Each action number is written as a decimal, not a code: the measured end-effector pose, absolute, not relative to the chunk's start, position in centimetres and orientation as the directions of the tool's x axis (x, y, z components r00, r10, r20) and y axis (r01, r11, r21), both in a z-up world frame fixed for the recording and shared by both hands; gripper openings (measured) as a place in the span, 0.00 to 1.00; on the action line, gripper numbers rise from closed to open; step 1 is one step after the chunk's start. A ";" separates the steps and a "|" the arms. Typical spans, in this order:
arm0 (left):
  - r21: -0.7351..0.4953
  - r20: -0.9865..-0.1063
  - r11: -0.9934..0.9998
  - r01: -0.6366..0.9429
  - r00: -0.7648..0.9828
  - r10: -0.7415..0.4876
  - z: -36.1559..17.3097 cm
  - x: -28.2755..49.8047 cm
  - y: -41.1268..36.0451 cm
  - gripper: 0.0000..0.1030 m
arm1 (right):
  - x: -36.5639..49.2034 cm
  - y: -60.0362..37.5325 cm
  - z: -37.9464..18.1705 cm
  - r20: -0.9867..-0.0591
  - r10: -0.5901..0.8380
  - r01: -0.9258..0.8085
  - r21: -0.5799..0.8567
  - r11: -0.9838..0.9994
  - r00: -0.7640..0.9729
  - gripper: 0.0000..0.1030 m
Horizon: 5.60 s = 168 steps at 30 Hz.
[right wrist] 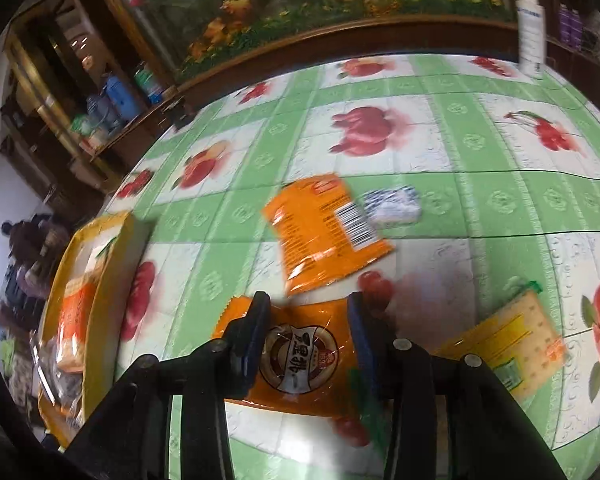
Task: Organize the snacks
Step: 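Grasp the orange portrait-logo bag with left while right grasps the yellow WEIDAN cracker pack, then lift the orange bag with left while right lifts the WEIDAN cracker pack, then carry the orange bag and cracker pack over the yellow tray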
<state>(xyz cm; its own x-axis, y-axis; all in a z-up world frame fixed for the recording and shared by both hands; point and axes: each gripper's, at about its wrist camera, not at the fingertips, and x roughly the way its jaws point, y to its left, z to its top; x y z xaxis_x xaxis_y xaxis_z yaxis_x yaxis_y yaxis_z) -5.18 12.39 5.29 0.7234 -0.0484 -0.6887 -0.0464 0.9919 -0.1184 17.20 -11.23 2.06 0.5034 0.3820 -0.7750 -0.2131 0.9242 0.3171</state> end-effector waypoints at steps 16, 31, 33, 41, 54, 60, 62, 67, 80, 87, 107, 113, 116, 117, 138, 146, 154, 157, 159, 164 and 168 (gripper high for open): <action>-0.170 -0.695 0.978 0.121 0.689 -0.206 6.0 -4.0 8.1 0.59 | 8.5 -13.9 4.6 -0.746 0.572 -0.365 0.456 0.812 0.342 0.44; -0.112 -0.838 0.962 0.250 0.496 -0.226 2.3 4.6 3.9 0.60 | 11.1 -21.6 5.6 -0.670 0.574 -0.155 0.578 0.801 0.470 0.44; -0.128 -0.841 0.953 0.275 0.479 -0.251 2.1 3.5 3.5 0.60 | 11.4 -22.9 5.5 -0.673 0.547 -0.105 0.579 0.808 0.497 0.46; -0.029 -0.836 0.941 0.337 0.508 -0.208 1.4 -0.4 0.7 0.75 | 12.1 -24.1 5.3 -0.713 0.422 -0.014 0.501 0.865 0.560 0.48; -0.104 -0.817 0.935 0.338 0.507 -0.274 3.0 -3.8 3.2 0.76 | 13.2 -22.5 3.1 -0.758 0.477 -0.077 0.498 0.864 0.444 0.54; -0.066 -0.838 0.919 0.389 0.478 -0.262 2.2 -3.6 2.3 0.76 | 11.4 -20.6 5.3 -0.701 0.573 -0.199 0.545 0.814 0.423 0.54; -0.054 -0.847 0.919 0.392 0.469 -0.249 1.6 -3.4 2.0 0.76 | 11.6 -21.0 5.4 -0.707 0.532 -0.193 0.506 0.841 0.465 0.55; -0.040 -0.827 0.930 0.366 0.510 -0.236 1.4 -3.3 1.9 0.75 | 13.1 -21.4 4.4 -0.690 0.514 -0.204 0.484 0.851 0.510 0.57; -0.004 -0.817 0.953 0.304 0.548 -0.178 1.5 -4.5 1.9 0.58 | 11.4 -16.4 3.6 -0.758 0.447 -0.382 0.280 0.881 0.476 0.70; -0.013 -0.803 0.963 0.267 0.571 -0.169 1.6 -4.8 2.1 0.53 | 10.0 -13.4 2.5 -0.811 0.302 -0.444 0.058 0.894 0.502 0.47; 0.031 -0.730 0.990 0.138 0.680 -0.072 3.7 -4.5 3.6 0.53 | 7.0 -11.9 5.2 -0.744 0.463 -0.487 0.211 0.847 0.482 0.46; 0.055 -0.722 0.989 0.137 0.689 -0.055 4.0 -4.7 3.5 0.53 | 6.6 -11.4 5.3 -0.736 0.484 -0.499 0.229 0.836 0.474 0.46; 0.064 -0.719 0.988 0.137 0.693 -0.049 4.1 -4.8 3.3 0.53 | 6.6 -11.5 5.4 -0.732 0.490 -0.496 0.239 0.835 0.472 0.46; 0.066 -0.718 0.988 0.137 0.694 -0.048 4.1 -4.9 3.2 0.53 | 6.6 -11.5 5.5 -0.731 0.493 -0.496 0.243 0.834 0.471 0.46; 0.053 -0.671 0.993 0.101 0.740 -0.040 6.5 -5.4 4.7 0.53 | 6.6 -11.5 5.7 -0.713 0.535 -0.494 0.298 0.817 0.454 0.46; 0.018 -0.645 0.999 0.047 0.764 -0.024 7.7 -5.7 7.4 0.53 | 6.1 -10.5 5.9 -0.706 0.560 -0.499 0.329 0.802 0.434 0.46; -0.022 -0.623 0.999 -0.031 0.782 0.011 8.5 -6.1 11.2 0.53 | 5.1 -8.4 6.5 -0.704 0.578 -0.525 0.334 0.783 0.413 0.46; -0.023 -0.617 0.997 -0.070 0.786 0.041 8.7 -6.2 13.0 0.53 | 4.8 -7.2 6.8 -0.700 0.591 -0.542 0.339 0.769 0.401 0.46; -0.028 -0.613 0.995 -0.094 0.788 0.057 8.8 -6.4 14.1 0.53 | 4.6 -6.3 7.0 -0.699 0.600 -0.554 0.343 0.758 0.388 0.46; -0.042 -0.606 0.987 -0.156 0.789 0.099 9.0 -6.7 17.0 0.53 | 3.9 -3.3 7.4 -0.707 0.610 -0.593 0.332 0.734 0.359 0.46; -0.040 -0.611 0.979 -0.200 0.780 0.134 8.5 -6.6 19.0 0.53 | 3.7 -0.7 7.9 -0.710 0.615 -0.624 0.318 0.714 0.343 0.46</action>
<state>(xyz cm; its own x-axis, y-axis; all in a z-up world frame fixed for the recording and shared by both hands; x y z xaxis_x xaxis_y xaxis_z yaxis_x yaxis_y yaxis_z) -6.61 19.02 8.52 0.7802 0.1344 -0.6110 -0.2001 0.9790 -0.0401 3.68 -0.70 7.86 0.3427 0.6149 -0.7102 -0.6236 0.7144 0.3176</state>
